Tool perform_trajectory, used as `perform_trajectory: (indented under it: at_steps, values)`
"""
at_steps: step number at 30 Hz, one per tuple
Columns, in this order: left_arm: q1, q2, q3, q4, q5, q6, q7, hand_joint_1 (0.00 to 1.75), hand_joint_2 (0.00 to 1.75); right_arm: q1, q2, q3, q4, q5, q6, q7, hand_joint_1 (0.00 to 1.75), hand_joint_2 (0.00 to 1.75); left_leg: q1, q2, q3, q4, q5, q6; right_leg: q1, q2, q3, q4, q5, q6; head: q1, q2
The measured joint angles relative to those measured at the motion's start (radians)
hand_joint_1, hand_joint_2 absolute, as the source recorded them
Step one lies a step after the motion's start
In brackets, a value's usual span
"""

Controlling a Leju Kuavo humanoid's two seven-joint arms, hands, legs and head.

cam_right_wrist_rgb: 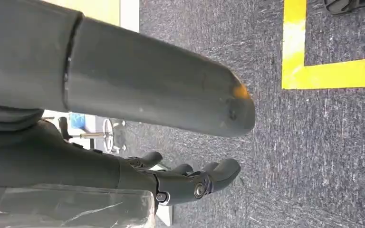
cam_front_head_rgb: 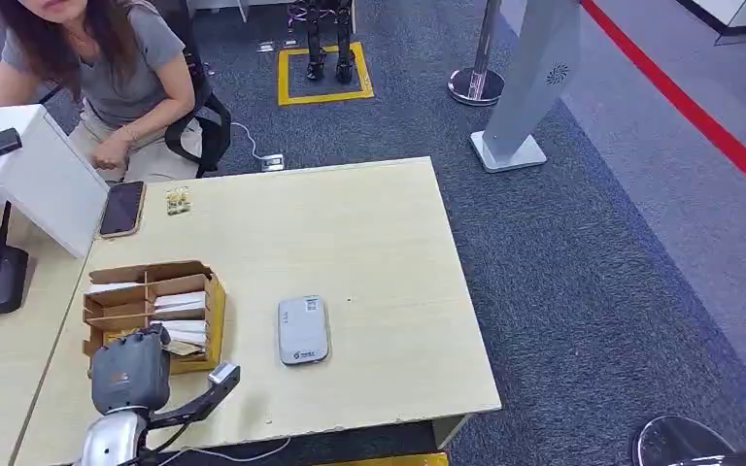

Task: Pass the card to the sensor for recognition and then transmit it.

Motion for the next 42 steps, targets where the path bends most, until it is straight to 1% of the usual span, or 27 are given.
perform_trajectory:
  at_steps: [6,7,9,10,13,15,18,22,24,26,27,30,33,34,36,39,41,42]
  values:
    - [-0.017,-0.009,-0.002,0.001,0.0,0.003,-0.004,1.75,1.75,-0.001,0.0,0.0,0.0,-0.003,0.001,-0.004,0.0,0.0,0.0,0.0,0.0,0.0,0.0,0.0,0.0,0.0,0.0,0.0,0.0,0.0,0.0,0.0]
    - [-0.019,-0.011,-0.003,0.001,0.0,0.003,-0.015,1.75,1.75,-0.001,0.0,0.0,0.0,-0.003,0.002,-0.004,0.0,0.0,0.0,0.0,0.0,0.0,0.0,0.0,0.0,0.0,0.0,0.0,0.0,0.0,0.0,0.0]
    - [-0.021,-0.028,-0.003,0.001,0.0,0.005,-0.065,1.75,1.75,-0.001,0.0,0.0,0.0,-0.002,0.003,-0.003,0.0,0.0,0.0,0.0,0.0,0.0,0.0,0.0,0.0,0.0,0.0,0.0,0.0,0.0,0.0,0.0]
    - [-0.022,-0.041,0.0,-0.001,0.0,0.006,-0.105,1.75,1.75,-0.001,0.0,0.0,0.0,-0.002,0.004,-0.003,0.0,0.0,0.0,0.0,0.0,0.0,0.0,0.0,0.0,0.0,0.0,0.0,0.0,0.0,0.0,0.0]
    - [-0.027,-0.087,0.009,-0.019,0.0,0.005,-0.183,1.75,1.75,-0.001,0.0,0.0,0.001,-0.002,0.004,-0.003,0.0,0.0,0.0,-0.001,0.0,0.0,0.0,0.0,0.0,-0.001,0.0,0.0,0.0,0.0,0.0,0.0]
    - [-0.032,-0.111,0.014,-0.036,0.0,0.0,-0.204,1.75,1.75,-0.001,0.0,0.0,0.001,-0.002,0.004,-0.003,0.0,0.0,-0.001,-0.001,-0.001,0.0,0.0,0.0,0.0,-0.001,0.0,0.0,0.0,0.0,0.0,0.0]
    - [-0.038,-0.14,0.02,-0.063,0.0,0.0,-0.218,1.75,1.75,-0.001,0.0,0.0,0.001,-0.003,0.003,-0.003,0.0,0.0,0.0,-0.001,0.0,0.0,0.0,0.0,0.0,-0.001,0.0,0.0,0.0,0.0,0.0,0.0]
    - [-0.043,-0.182,0.035,-0.111,0.0,0.012,-0.295,1.75,1.75,-0.001,0.0,0.0,0.002,-0.006,0.001,-0.006,0.0,0.0,0.0,-0.001,0.0,0.0,0.0,0.0,0.0,-0.001,0.0,0.0,0.0,0.0,0.0,0.0]
    - [-0.053,-0.211,0.035,-0.161,0.012,0.006,-0.334,1.75,1.75,-0.001,0.0,0.0,0.002,-0.015,-0.001,-0.006,0.0,0.0,0.0,-0.001,-0.001,0.0,0.0,0.0,0.0,-0.001,0.0,0.0,0.0,0.0,0.0,0.0]
    - [-0.069,-0.233,0.035,-0.226,0.022,-0.002,-0.352,1.75,1.75,0.0,0.0,0.0,0.002,-0.021,-0.004,-0.006,0.0,0.0,0.0,-0.001,-0.001,0.0,0.0,0.0,0.0,-0.001,0.0,0.0,0.0,0.0,0.0,0.0]
    - [-0.082,-0.244,0.034,-0.274,0.031,-0.006,-0.358,1.75,1.75,0.0,0.0,0.0,0.002,-0.025,-0.005,-0.006,0.0,0.0,0.0,-0.001,-0.001,0.0,0.0,0.0,0.0,-0.001,0.0,0.0,0.0,0.0,0.0,0.0]
    - [-0.108,-0.256,0.032,-0.367,0.039,-0.02,-0.359,1.75,1.75,0.0,0.0,0.0,0.002,-0.029,-0.008,-0.006,0.0,0.0,0.0,-0.001,0.0,0.0,0.0,0.0,0.0,-0.001,0.0,0.0,0.0,0.0,0.0,0.0]
    - [-0.118,-0.26,0.032,-0.421,0.044,-0.011,-0.356,1.75,1.75,0.0,0.001,0.0,0.002,-0.029,-0.01,-0.006,0.0,0.0,0.0,-0.001,0.0,0.0,0.0,0.0,0.0,-0.001,0.0,0.0,0.0,0.0,0.0,0.0]
    - [-0.128,-0.26,0.033,-0.431,0.043,-0.011,-0.343,1.75,1.75,0.0,0.001,0.0,0.002,-0.022,-0.009,-0.006,0.0,0.0,0.0,-0.001,-0.001,0.0,0.0,0.0,0.0,-0.001,0.0,0.0,0.0,0.0,-0.001,0.0]
    - [-0.154,-0.26,0.039,-0.438,0.043,-0.014,-0.327,1.75,1.75,-0.001,0.001,0.0,0.002,-0.014,-0.007,-0.006,0.0,0.0,0.0,-0.002,-0.001,0.0,0.0,0.0,0.0,-0.002,0.0,0.0,0.0,0.0,0.0,0.0]
    - [-0.195,-0.259,0.068,-0.441,0.02,-0.034,-0.296,1.75,1.75,-0.001,0.001,0.005,0.003,0.009,0.004,-0.012,0.0,0.0,0.0,-0.001,-0.001,0.0,0.0,0.0,0.0,-0.002,0.0,0.0,0.0,0.0,0.0,0.0]
    - [-0.246,-0.24,0.109,-0.399,0.008,-0.056,-0.242,1.75,1.75,-0.004,0.001,0.021,0.004,0.038,0.012,-0.016,0.0,0.0,0.0,-0.002,-0.001,0.0,0.001,0.0,0.0,-0.002,0.0,0.0,0.0,0.0,0.0,0.0]
    - [-0.276,-0.228,0.14,-0.359,0.007,-0.058,-0.224,1.75,1.75,-0.009,0.001,0.028,0.005,0.05,0.016,-0.016,0.0,0.0,0.0,-0.001,-0.001,0.0,0.001,0.0,0.0,-0.002,0.0,0.0,0.0,0.0,0.0,0.0]
